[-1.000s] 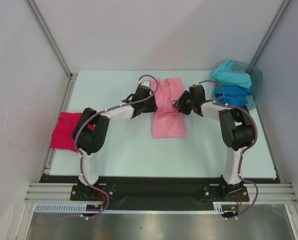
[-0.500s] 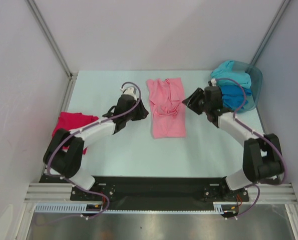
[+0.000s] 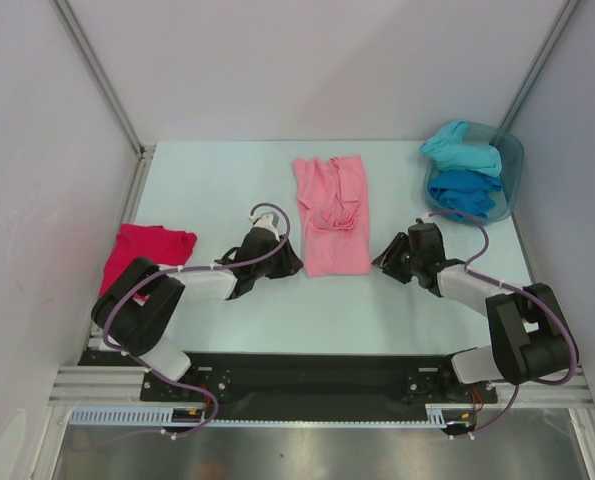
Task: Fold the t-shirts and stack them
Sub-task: Fold the tshirt
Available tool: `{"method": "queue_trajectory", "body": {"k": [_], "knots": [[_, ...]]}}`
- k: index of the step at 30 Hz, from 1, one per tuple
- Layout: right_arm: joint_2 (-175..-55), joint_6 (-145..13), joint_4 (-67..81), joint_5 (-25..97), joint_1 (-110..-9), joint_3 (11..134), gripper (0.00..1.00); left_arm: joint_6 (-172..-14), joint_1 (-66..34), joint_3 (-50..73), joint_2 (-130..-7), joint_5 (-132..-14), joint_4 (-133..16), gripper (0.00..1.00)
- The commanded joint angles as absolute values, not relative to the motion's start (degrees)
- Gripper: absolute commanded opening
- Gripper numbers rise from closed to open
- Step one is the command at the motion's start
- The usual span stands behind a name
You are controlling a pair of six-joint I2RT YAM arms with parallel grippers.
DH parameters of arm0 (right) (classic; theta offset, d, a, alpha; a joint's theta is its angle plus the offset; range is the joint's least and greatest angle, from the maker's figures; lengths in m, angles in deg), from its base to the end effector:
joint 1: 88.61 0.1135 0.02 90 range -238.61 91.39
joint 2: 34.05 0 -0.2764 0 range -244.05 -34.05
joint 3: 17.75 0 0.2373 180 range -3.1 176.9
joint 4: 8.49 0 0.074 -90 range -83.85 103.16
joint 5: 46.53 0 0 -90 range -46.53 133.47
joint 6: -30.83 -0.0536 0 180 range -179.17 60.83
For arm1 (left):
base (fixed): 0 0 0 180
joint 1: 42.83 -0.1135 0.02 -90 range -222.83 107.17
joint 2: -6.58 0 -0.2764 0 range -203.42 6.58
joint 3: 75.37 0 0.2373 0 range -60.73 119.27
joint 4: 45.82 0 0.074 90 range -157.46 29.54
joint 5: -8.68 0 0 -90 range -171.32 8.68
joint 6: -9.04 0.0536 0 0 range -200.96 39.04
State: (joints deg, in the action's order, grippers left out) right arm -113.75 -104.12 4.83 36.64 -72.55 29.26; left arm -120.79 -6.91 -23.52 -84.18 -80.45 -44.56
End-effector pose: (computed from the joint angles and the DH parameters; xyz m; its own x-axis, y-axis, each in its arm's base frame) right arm 0.2468 0.0777 0.1658 -0.7394 0.5171 -0.4311 0.2379 0.7997 0.5512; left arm 0.2500 -0.1821 0.1629 -0.7618 -0.2389 -0.6021 0.1411 0.8460 -0.5143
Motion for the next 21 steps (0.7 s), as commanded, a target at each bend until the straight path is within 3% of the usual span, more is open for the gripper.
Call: {"method": "queue_trajectory", "body": {"k": [1, 21], "knots": [[-113.4, -103.6, 0.5, 37.3, -71.8, 30.6, 0.46, -122.4, -6.8, -23.6, -84.8, -79.5, -38.1, 0.45], [-122.1, -104.8, -2.8, 36.7, -68.7, 34.1, 0.41, -123.5, -5.7, -19.9, -90.5, -78.8, -36.6, 0.44]]}}
